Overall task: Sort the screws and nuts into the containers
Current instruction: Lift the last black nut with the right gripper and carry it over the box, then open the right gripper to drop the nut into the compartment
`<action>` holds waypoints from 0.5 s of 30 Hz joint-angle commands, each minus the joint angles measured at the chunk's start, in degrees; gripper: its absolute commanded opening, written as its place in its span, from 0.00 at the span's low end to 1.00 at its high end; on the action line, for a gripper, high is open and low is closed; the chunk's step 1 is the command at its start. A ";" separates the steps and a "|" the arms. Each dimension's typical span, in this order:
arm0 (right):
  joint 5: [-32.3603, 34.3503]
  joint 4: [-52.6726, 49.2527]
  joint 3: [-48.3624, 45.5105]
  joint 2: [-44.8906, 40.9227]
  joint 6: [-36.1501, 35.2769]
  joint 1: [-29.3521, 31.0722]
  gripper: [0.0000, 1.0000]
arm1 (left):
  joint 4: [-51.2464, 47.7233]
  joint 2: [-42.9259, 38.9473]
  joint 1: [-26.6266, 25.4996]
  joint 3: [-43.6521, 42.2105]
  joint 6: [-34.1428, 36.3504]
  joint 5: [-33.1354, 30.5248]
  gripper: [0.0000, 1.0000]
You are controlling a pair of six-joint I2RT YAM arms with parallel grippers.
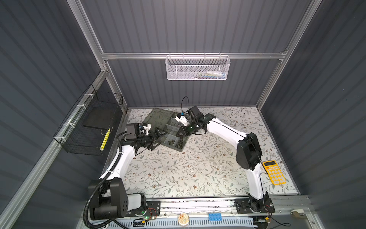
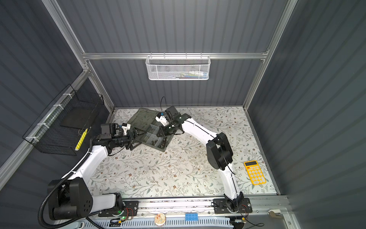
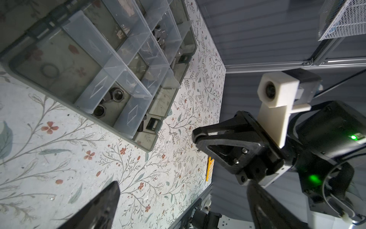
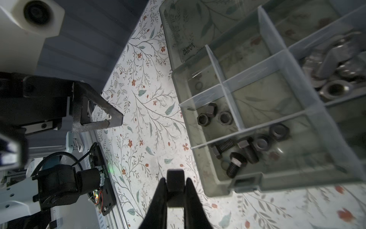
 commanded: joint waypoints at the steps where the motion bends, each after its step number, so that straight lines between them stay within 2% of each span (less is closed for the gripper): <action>1: -1.80 2.85 2.24 3.66 3.33 1.46 0.05 | 1.66 -1.83 1.10 -0.87 -0.89 3.21 1.00; 11: -0.65 1.20 8.91 11.25 4.60 2.77 0.09 | 1.41 -2.70 2.81 -2.33 -0.24 3.97 1.00; 15: 0.85 -1.85 12.38 13.93 3.97 2.77 0.18 | 1.40 -2.50 3.24 -2.63 0.11 4.26 1.00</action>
